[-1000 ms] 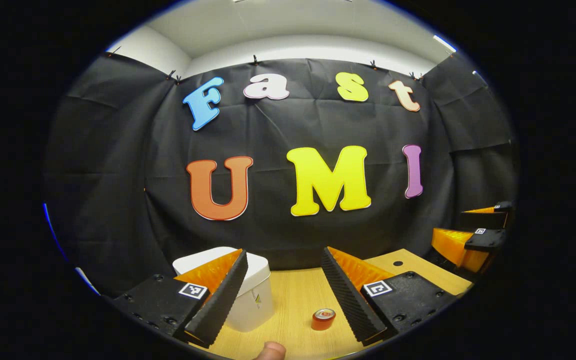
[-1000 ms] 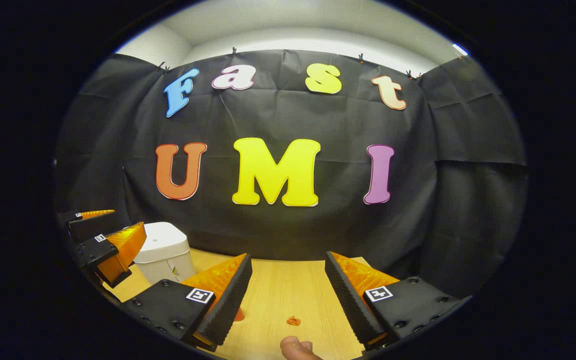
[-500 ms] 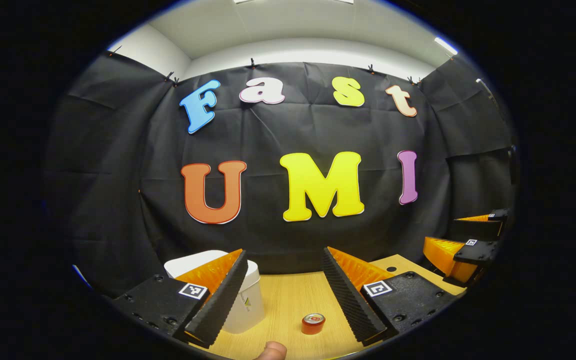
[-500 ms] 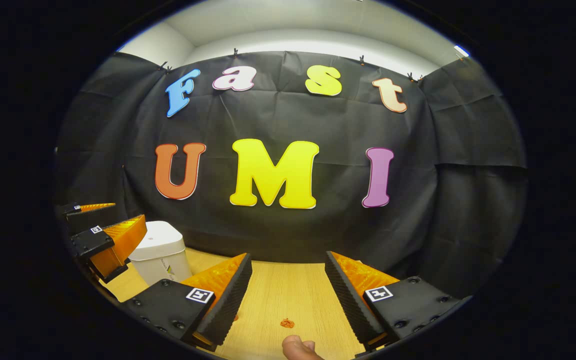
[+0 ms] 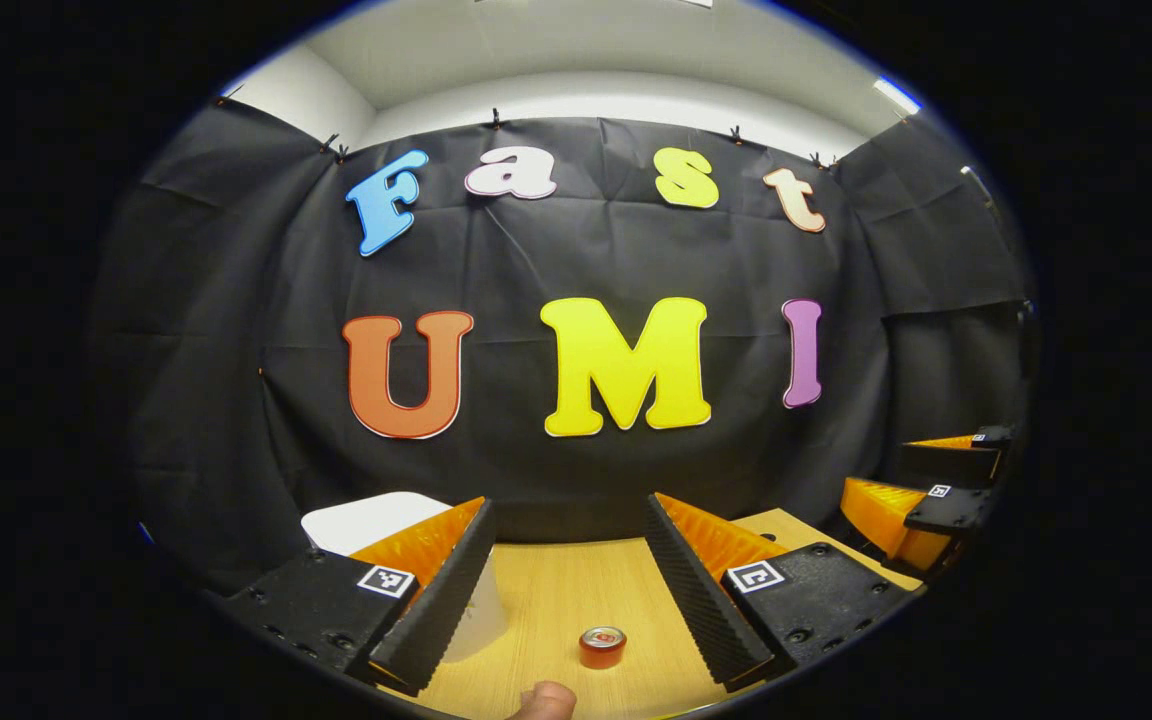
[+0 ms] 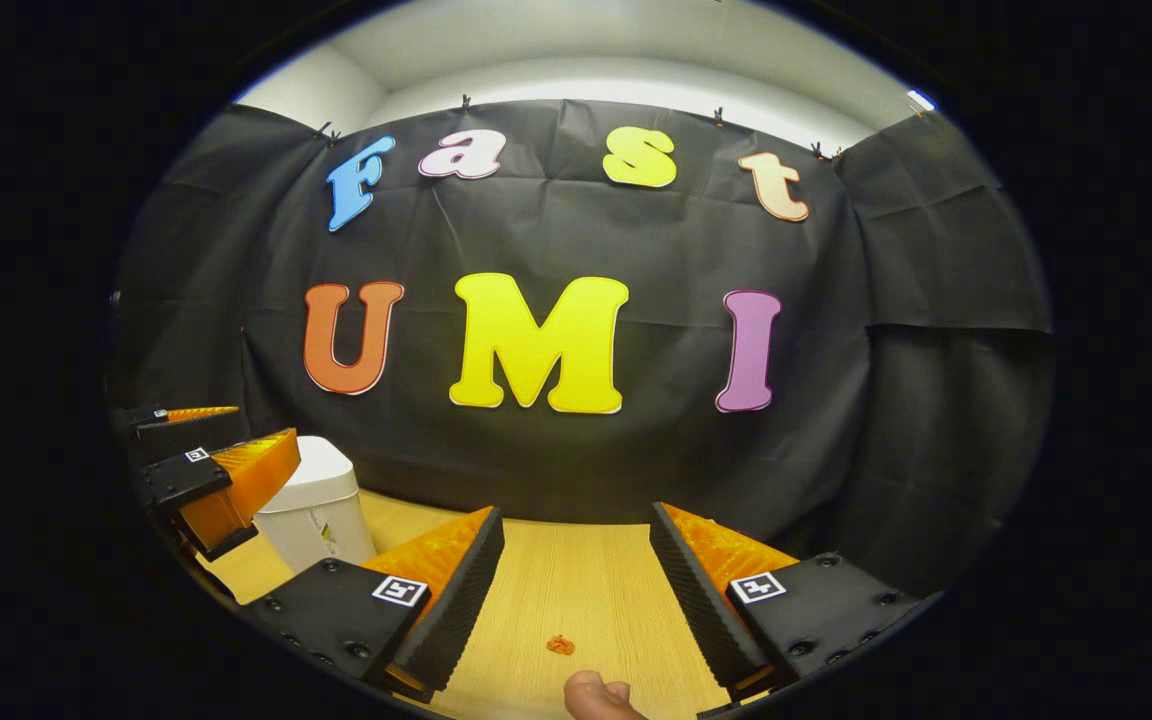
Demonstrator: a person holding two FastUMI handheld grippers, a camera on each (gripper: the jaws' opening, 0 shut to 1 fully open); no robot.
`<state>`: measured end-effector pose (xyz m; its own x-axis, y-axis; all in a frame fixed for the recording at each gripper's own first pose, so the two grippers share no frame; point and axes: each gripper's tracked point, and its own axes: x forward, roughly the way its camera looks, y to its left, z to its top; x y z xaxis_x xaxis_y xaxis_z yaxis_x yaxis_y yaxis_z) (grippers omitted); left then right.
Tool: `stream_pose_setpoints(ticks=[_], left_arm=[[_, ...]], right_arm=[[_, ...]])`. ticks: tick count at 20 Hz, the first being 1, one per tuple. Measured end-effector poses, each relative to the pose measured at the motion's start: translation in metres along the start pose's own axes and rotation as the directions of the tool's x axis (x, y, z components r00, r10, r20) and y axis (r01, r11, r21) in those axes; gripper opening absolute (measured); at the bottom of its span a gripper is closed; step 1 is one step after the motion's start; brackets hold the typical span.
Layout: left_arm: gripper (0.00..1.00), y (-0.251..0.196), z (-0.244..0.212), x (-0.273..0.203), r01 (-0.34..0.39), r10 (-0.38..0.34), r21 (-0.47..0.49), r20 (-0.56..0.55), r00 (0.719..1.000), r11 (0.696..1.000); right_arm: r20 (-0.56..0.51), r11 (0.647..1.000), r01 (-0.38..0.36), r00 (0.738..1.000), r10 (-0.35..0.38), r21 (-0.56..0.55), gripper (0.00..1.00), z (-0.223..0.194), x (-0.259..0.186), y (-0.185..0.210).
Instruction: Press the lid of the desktop garbage bin to open it, pick up the crumpled paper on the desktop and throw it into the bin, then pick up the pop can on the desktop and drop it into the bin, and finally close the garbage bin lid.
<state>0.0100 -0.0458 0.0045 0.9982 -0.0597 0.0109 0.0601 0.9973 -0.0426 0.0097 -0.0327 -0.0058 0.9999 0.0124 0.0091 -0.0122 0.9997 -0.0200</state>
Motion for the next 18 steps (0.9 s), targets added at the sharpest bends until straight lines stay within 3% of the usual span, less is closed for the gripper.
stream_pose_setpoints(ticks=[6,10,15,18], left_arm=[[0.98,0.009,-0.010,0.013,-0.021,0.021,-0.004,-0.027,0.999,1.000],[0.97,0.034,-0.022,0.024,-0.087,0.084,-0.044,-0.063,0.994,0.995],[0.93,0.063,-0.015,0.043,-0.149,0.149,0.014,-0.025,0.989,0.989],[0.85,0.079,-0.020,0.061,-0.176,0.178,0.045,-0.031,0.984,0.983]], right_arm=[[-0.016,1.000,-0.016,1.000,0.016,0.004,0.94,-0.006,0.008,0.000],[-0.031,0.999,-0.028,0.999,0.029,0.033,0.93,-0.011,0.017,0.000],[-0.051,0.995,-0.070,0.996,0.073,0.075,0.94,-0.018,0.029,0.015],[-0.062,0.995,-0.077,0.995,0.081,0.064,0.94,-0.022,0.038,0.022]])
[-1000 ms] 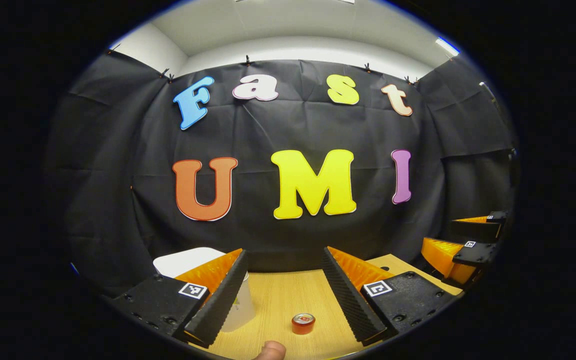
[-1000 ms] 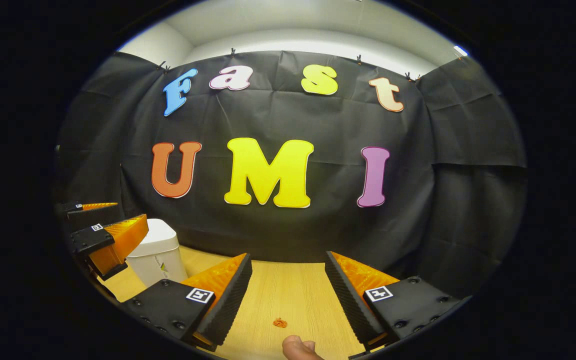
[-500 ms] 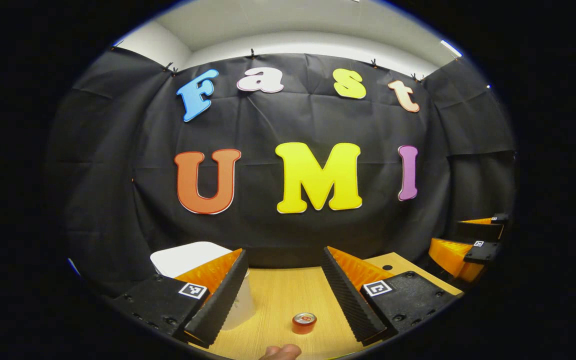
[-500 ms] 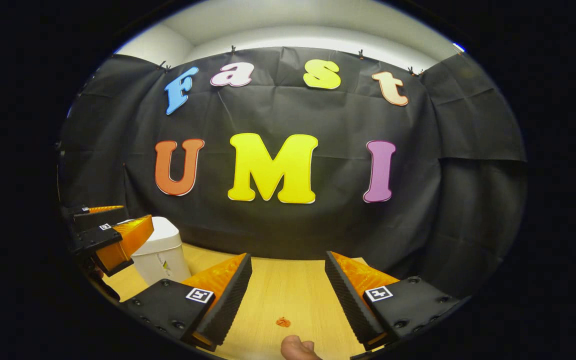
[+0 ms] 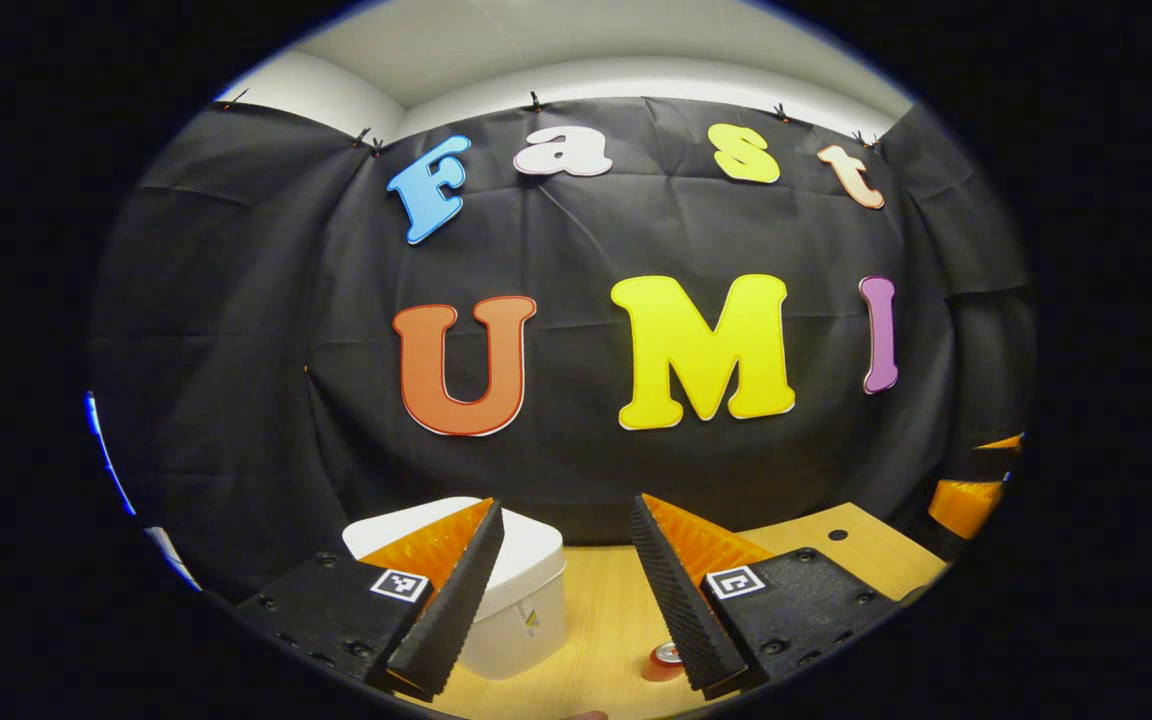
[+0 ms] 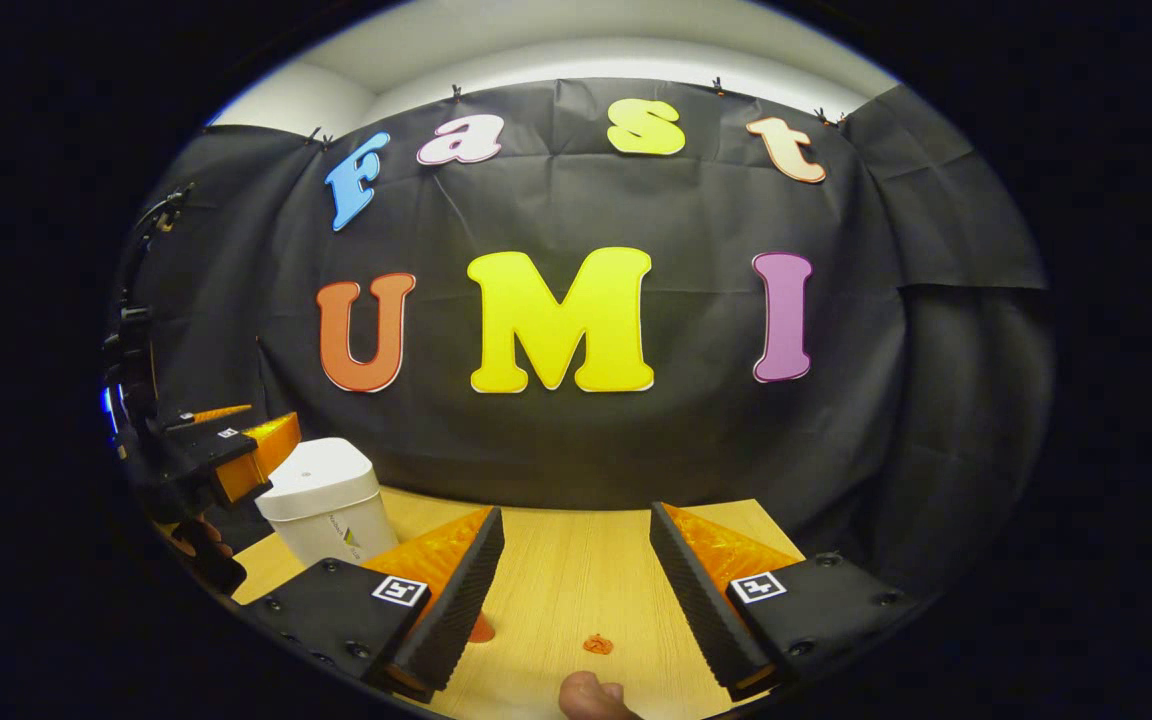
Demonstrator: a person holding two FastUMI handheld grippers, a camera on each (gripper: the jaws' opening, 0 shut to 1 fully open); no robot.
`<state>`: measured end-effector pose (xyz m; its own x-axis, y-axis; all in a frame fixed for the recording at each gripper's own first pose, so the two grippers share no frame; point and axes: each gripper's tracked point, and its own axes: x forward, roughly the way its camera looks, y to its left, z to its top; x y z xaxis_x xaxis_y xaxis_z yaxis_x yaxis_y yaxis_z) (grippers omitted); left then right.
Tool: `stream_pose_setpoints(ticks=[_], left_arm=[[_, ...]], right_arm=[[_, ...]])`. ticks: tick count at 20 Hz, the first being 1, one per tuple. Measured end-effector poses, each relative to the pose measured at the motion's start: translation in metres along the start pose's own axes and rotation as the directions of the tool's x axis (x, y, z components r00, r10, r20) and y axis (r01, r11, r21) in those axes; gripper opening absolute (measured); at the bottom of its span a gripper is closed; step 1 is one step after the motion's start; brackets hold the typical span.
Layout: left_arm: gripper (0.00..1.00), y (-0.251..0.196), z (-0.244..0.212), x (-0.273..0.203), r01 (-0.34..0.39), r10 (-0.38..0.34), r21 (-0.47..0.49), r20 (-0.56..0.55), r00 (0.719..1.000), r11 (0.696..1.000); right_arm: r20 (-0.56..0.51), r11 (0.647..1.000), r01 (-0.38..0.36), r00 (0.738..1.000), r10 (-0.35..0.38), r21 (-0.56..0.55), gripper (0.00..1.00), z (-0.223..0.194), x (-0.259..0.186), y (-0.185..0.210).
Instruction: Press the lid of the desktop garbage bin to open it, pick up the crumpled paper on the desktop and throw it into the bin, then pick up the pop can on the desktop and drop it into the bin, and finally close the garbage bin lid.
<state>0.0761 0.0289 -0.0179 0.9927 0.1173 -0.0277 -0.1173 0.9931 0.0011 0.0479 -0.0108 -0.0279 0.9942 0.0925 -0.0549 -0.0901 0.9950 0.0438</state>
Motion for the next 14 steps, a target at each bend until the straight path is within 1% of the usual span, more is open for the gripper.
stream_pose_setpoints(ticks=[1,3,5,6,7,8,9,10,11,12,13,14], left_arm=[[0.83,0.003,-0.004,0.008,0.001,-0.001,0.003,-0.007,1.000,1.000],[0.82,0.016,-0.009,0.021,-0.020,0.020,0.017,-0.020,1.000,1.000],[0.76,0.029,-0.016,0.034,-0.045,0.046,0.016,-0.037,0.998,0.999],[0.69,0.034,-0.023,0.040,-0.055,0.056,0.007,-0.055,0.997,0.998],[0.66,0.039,-0.031,0.045,-0.075,0.076,0.011,-0.085,0.994,0.997],[0.59,0.046,-0.038,0.050,-0.100,0.102,0.022,-0.105,0.989,0.995],[0.55,0.052,-0.043,0.055,-0.122,0.125,0.025,-0.116,0.985,0.992],[0.43,0.057,-0.046,0.059,-0.138,0.140,0.024,-0.124,0.982,0.990],[0.39,0.063,-0.050,0.062,-0.167,0.170,0.035,-0.133,0.976,0.985],[0.30,0.070,-0.055,0.066,-0.201,0.206,0.048,-0.144,0.968,0.978],[0.26,0.072,-0.060,0.069,-0.213,0.220,0.058,-0.159,0.962,0.975],[0.20,0.070,-0.065,0.073,-0.204,0.210,0.056,-0.174,0.962,0.977]], right_arm=[[-0.003,1.000,-0.004,1.000,0.004,-0.001,0.94,-0.002,0.003,0.002],[-0.016,1.000,-0.008,1.000,0.008,0.000,0.94,-0.007,0.008,0.007],[-0.023,1.000,-0.016,1.000,0.017,0.007,0.94,-0.009,0.012,0.010],[-0.020,1.000,-0.017,1.000,0.017,0.011,0.94,-0.008,0.014,0.010],[-0.021,1.000,-0.012,1.000,0.013,0.013,0.94,-0.010,0.017,0.009],[-0.025,1.000,-0.001,1.000,0.001,0.015,0.94,-0.011,0.019,0.006],[-0.030,1.000,0.003,1.000,-0.003,0.018,0.94,-0.012,0.021,0.005],[-0.034,1.000,0.010,0.999,-0.009,0.018,0.94,-0.012,0.024,0.005],[-0.035,1.000,0.021,0.999,-0.021,0.015,0.94,-0.012,0.026,0.002],[-0.036,1.000,0.027,0.999,-0.027,0.015,0.94,-0.014,0.028,0.000],[-0.040,0.999,0.034,0.999,-0.034,0.016,0.94,-0.016,0.029,-0.001],[-0.045,0.999,0.039,0.998,-0.038,0.020,0.94,-0.017,0.031,-0.002]])
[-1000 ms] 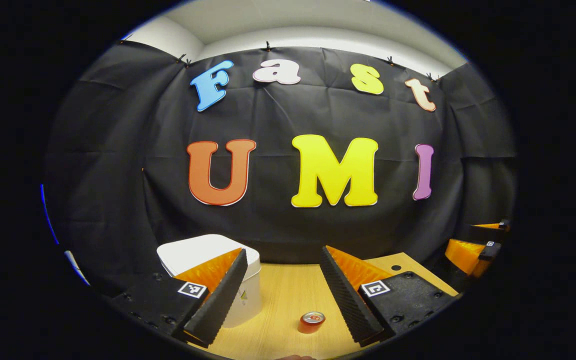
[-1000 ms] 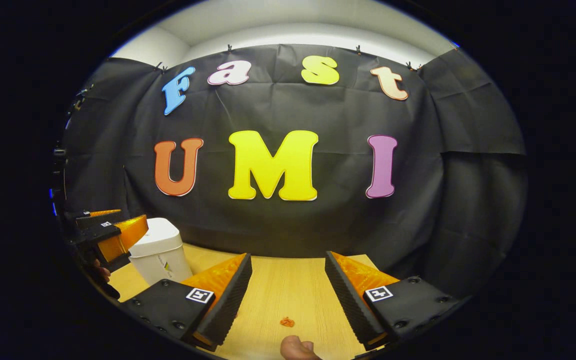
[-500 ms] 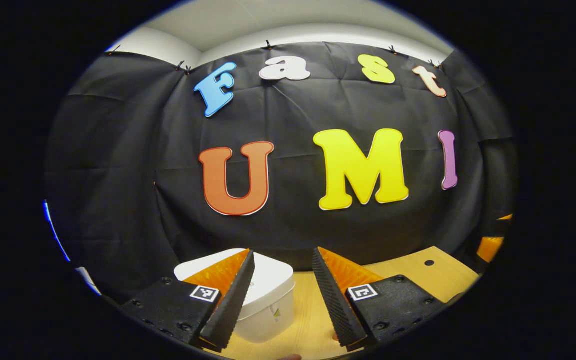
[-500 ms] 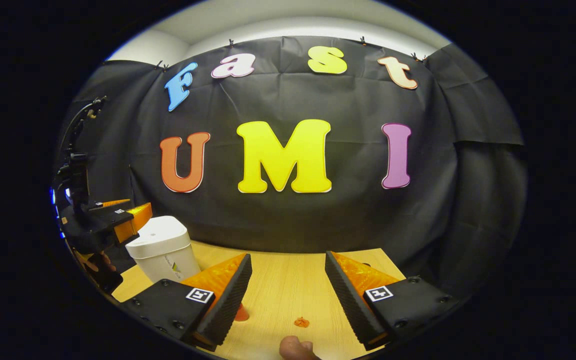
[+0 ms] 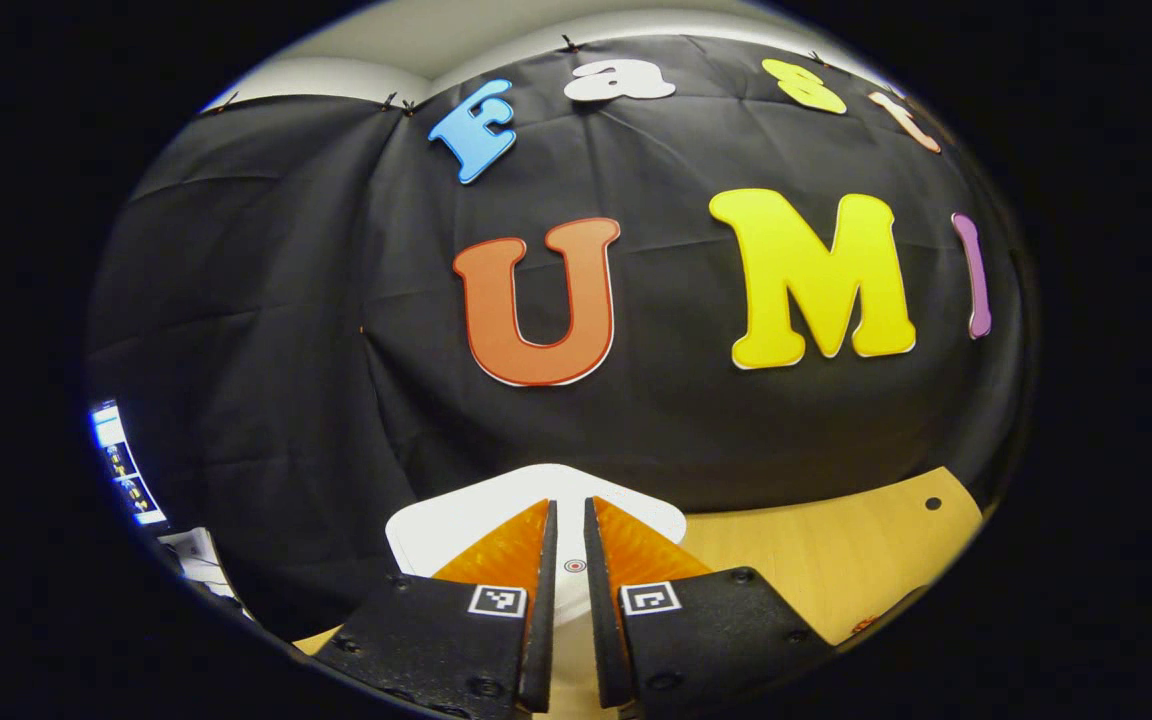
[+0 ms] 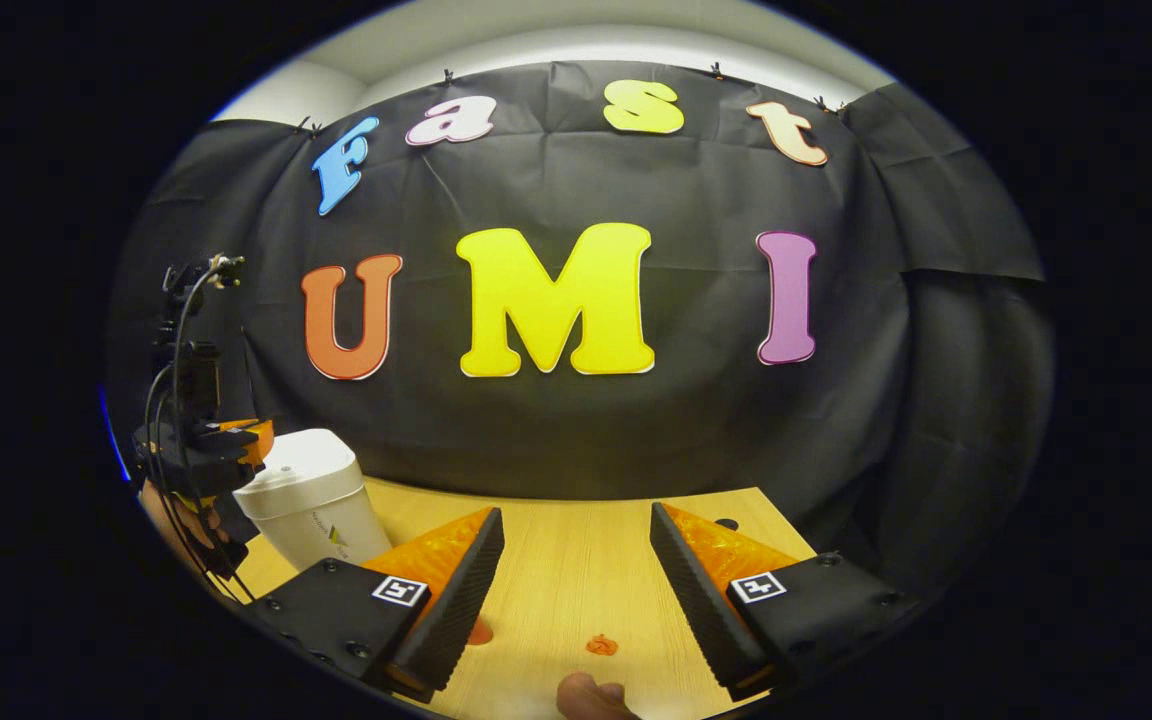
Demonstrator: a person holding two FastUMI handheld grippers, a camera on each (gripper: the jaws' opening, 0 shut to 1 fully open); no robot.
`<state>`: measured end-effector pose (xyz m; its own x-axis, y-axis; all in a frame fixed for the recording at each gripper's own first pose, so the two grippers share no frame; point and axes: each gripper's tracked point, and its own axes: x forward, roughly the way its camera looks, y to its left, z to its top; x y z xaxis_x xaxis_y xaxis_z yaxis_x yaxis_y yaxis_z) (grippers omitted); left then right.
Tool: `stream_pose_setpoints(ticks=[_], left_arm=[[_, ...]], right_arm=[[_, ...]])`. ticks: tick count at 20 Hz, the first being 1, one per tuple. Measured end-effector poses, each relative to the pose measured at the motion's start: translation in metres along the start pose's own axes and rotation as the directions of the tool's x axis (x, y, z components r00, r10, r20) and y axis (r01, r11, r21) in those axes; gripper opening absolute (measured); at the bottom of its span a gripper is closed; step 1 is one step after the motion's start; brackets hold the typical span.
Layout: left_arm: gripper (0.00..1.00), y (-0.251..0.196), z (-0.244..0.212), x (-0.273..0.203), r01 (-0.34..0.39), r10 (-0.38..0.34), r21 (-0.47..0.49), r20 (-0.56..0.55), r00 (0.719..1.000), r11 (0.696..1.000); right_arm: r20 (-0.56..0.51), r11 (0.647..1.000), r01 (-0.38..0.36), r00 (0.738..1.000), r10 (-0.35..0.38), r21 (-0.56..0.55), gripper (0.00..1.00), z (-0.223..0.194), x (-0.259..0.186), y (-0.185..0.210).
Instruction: Press the lid of the desktop garbage bin to open it, pick up the crumpled paper on the desktop and throw it into the bin, then pick up the pop can on the desktop and drop it into the bin, and finally close the garbage bin lid.
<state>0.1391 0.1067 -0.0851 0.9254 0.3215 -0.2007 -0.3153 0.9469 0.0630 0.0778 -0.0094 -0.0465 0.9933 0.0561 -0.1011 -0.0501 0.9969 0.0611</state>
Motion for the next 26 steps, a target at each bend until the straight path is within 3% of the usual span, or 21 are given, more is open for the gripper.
stream_pose_setpoints(ticks=[4,7,10,18,23,26], left_arm=[[0.05,-0.003,-0.004,0.015,0.007,-0.007,-0.011,-0.006,1.000,1.000],[0.03,-0.007,0.006,0.019,0.016,-0.014,-0.055,0.034,0.999,0.998],[0.00,-0.011,-0.008,0.022,0.028,-0.029,-0.065,-0.022,0.999,0.998],[0.03,-0.005,-0.036,0.028,-0.004,-0.008,-0.092,-0.128,0.992,0.996],[0.03,-0.003,-0.046,0.027,-0.017,0.011,-0.025,-0.216,0.976,1.000],[0.04,-0.006,-0.044,0.025,-0.006,-0.017,-0.098,-0.237,0.971,0.995]], right_arm=[[-0.019,1.000,0.009,1.000,-0.010,-0.012,0.94,-0.005,0.006,0.002],[-0.036,1.000,0.010,0.999,-0.011,-0.029,0.94,-0.011,0.009,0.002],[-0.043,1.000,0.011,0.999,-0.012,-0.022,0.94,-0.011,0.012,0.001],[-0.067,1.000,0.018,0.998,-0.019,-0.018,0.94,-0.020,0.020,-0.001],[-0.074,1.000,0.016,0.997,-0.017,-0.010,0.94,-0.024,0.022,0.000],[-0.075,1.000,0.013,0.997,-0.013,0.004,0.94,-0.026,0.022,0.001]])
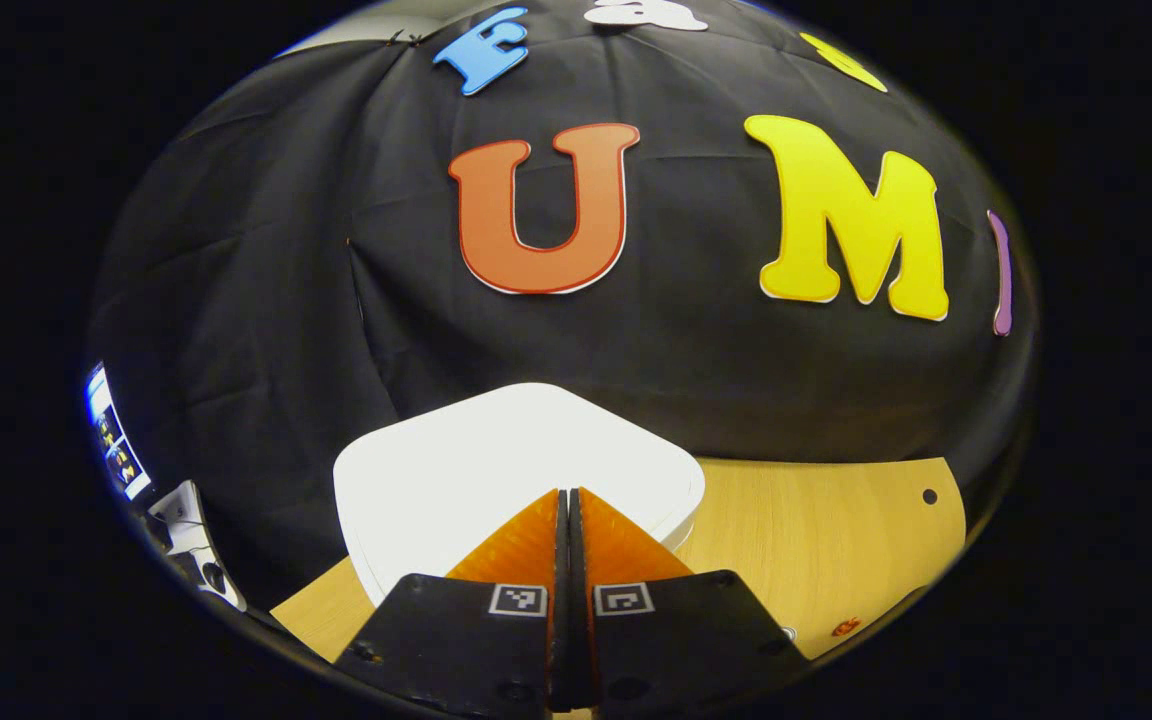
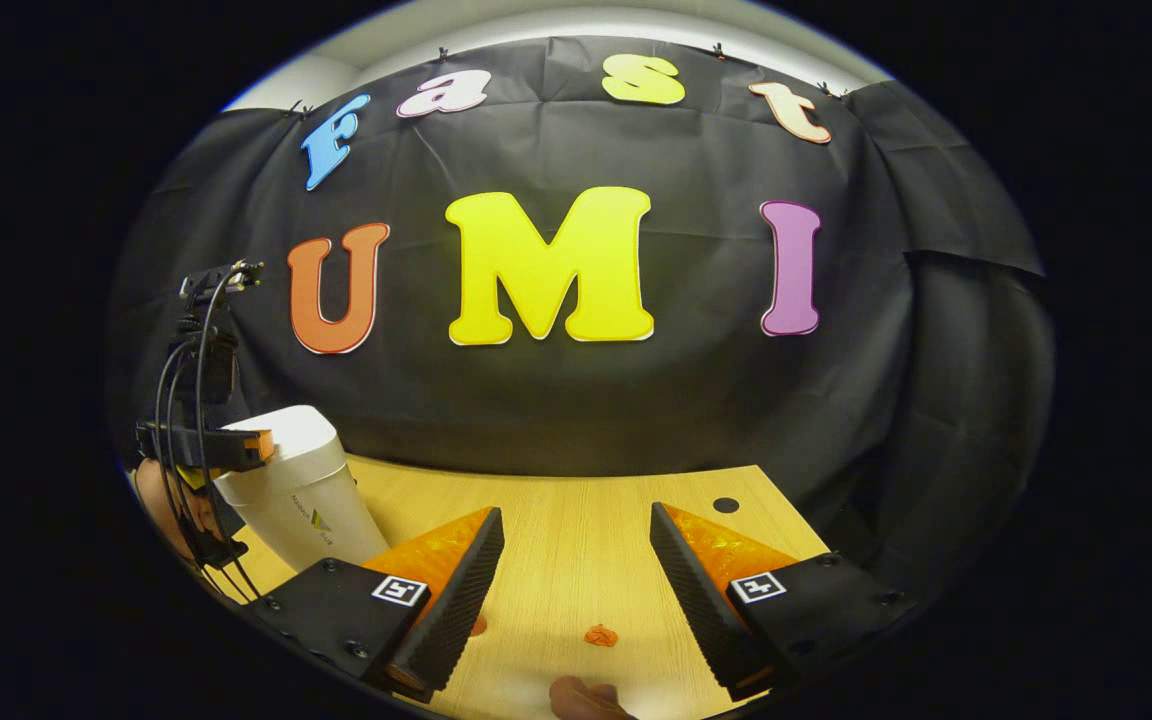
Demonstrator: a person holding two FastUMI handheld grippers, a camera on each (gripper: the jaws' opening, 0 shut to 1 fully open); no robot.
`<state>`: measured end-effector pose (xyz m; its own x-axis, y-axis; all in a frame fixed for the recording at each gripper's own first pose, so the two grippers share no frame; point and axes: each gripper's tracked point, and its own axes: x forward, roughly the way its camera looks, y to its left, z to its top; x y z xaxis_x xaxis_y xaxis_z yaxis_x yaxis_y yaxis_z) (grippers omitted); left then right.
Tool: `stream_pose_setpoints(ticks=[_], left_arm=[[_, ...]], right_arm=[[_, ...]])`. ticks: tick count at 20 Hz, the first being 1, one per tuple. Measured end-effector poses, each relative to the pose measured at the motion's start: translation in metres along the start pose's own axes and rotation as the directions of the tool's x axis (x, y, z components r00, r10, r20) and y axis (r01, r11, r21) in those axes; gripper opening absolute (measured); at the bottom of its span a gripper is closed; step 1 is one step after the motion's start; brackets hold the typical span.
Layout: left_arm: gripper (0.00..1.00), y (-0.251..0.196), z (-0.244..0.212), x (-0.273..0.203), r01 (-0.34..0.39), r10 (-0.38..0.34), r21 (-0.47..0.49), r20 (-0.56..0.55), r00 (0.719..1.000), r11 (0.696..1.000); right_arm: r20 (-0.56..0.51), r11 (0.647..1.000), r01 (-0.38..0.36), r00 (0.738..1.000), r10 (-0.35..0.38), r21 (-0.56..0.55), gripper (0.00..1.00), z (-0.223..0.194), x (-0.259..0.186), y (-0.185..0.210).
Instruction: Press the lid of the desktop garbage bin to open it, pick up the crumpled paper on the desktop and throw it into the bin, then pick up the pop can on the desktop and drop it into the bin, and finally close the garbage bin lid.
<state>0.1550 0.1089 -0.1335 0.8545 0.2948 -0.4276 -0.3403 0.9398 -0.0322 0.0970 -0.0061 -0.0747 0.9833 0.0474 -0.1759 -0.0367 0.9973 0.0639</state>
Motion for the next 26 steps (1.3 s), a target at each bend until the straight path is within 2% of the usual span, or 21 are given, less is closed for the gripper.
stream_pose_setpoints(ticks=[2,6,8,11,13,14,15,16,17,19,26], left_arm=[[0.03,-0.001,0.005,-0.001,0.015,-0.015,-0.016,0.019,1.000,1.000],[0.03,0.000,0.025,-0.008,0.004,-0.006,0.044,0.067,0.998,0.999],[0.03,0.001,0.044,-0.015,-0.008,0.001,0.060,0.127,0.992,0.998],[0.04,-0.006,0.074,-0.032,0.014,-0.032,0.081,0.225,0.974,0.997],[0.13,-0.014,0.082,-0.045,0.033,-0.056,0.089,0.266,0.962,0.996],[0.28,-0.018,0.083,-0.050,0.046,-0.068,0.088,0.272,0.960,0.995],[0.32,-0.020,0.084,-0.055,0.050,-0.070,0.082,0.275,0.959,0.995],[0.44,-0.022,0.086,-0.060,0.062,-0.078,0.062,0.286,0.955,0.996],[0.50,-0.025,0.087,-0.066,0.084,-0.092,0.040,0.297,0.950,0.996],[0.99,-0.030,0.084,-0.079,0.117,-0.116,0.016,0.308,0.944,0.993],[0.97,-0.032,0.056,-0.102,0.132,-0.133,0.024,0.271,0.953,0.991]], right_arm=[[0.003,1.000,0.003,1.000,-0.003,0.005,0.94,0.001,0.001,-0.001],[0.000,1.000,0.023,1.000,-0.023,0.019,0.94,-0.003,0.000,-0.011],[-0.005,0.999,0.028,1.000,-0.027,0.021,0.94,-0.005,0.000,-0.014],[-0.016,0.999,0.036,0.999,-0.035,0.025,0.94,-0.010,-0.004,-0.020],[-0.022,0.999,0.030,0.999,-0.029,0.032,0.94,-0.012,-0.008,-0.021],[-0.024,0.999,0.030,0.999,-0.029,0.030,0.94,-0.014,-0.011,-0.022],[-0.024,0.999,0.025,0.999,-0.024,0.029,0.94,-0.015,-0.014,-0.021],[-0.024,0.999,0.023,0.999,-0.023,0.024,0.94,-0.015,-0.016,-0.022],[-0.023,1.000,0.020,1.000,-0.019,0.019,0.94,-0.016,-0.019,-0.021],[-0.025,1.000,0.011,1.000,-0.010,0.019,0.94,-0.019,-0.025,-0.021],[-0.049,1.000,0.019,0.999,-0.018,0.015,0.94,-0.036,-0.045,-0.032]])
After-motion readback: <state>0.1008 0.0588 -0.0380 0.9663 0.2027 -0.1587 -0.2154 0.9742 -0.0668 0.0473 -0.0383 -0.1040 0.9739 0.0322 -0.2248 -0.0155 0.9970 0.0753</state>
